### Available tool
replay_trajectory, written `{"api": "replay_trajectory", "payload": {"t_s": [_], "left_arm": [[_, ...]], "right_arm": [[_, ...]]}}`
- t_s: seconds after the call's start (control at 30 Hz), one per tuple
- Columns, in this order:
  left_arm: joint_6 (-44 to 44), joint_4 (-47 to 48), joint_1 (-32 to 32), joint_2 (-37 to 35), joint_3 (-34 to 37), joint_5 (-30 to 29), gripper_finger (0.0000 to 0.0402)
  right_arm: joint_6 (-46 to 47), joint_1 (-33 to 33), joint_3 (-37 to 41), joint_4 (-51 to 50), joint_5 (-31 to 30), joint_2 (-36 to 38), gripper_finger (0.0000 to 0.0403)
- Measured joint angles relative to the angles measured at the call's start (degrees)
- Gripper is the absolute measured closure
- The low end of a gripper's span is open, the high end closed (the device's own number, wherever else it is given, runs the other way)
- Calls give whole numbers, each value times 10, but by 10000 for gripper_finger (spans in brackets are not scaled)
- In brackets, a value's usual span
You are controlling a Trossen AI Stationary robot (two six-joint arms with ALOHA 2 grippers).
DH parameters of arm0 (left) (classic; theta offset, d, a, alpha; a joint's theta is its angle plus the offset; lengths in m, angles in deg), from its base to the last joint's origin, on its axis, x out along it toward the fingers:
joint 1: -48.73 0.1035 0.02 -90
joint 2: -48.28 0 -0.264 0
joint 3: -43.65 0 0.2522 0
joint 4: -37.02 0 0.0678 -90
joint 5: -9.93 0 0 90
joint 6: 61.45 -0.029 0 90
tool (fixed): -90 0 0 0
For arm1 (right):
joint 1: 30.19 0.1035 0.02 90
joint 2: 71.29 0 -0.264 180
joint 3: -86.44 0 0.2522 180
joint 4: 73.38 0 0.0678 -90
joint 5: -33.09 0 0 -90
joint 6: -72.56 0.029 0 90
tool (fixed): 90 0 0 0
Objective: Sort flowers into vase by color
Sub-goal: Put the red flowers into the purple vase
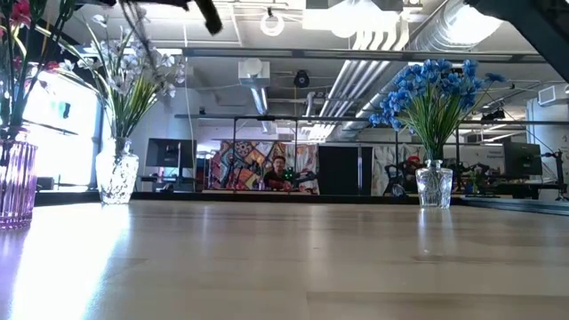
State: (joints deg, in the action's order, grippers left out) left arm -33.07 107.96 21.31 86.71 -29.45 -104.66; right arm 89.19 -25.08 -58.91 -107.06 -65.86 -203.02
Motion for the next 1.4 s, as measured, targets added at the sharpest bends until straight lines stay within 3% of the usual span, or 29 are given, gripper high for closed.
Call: {"api": "replay_trajectory", "payload": {"t_s": [0.2,0.33,0.67,1.4], "left_arm": [[-17,35,0,-13,-12,1,35],[-26,77,0,-9,-66,-9,37],[-64,117,0,-8,-178,-27,38],[-81,122,0,26,-188,-51,38]], "right_arm": [[-84,2,-3,142,-30,-27,403],[-79,1,-2,225,5,-57,403],[-92,21,-2,304,70,-94,403],[-123,42,-2,358,86,-138,403]]}}
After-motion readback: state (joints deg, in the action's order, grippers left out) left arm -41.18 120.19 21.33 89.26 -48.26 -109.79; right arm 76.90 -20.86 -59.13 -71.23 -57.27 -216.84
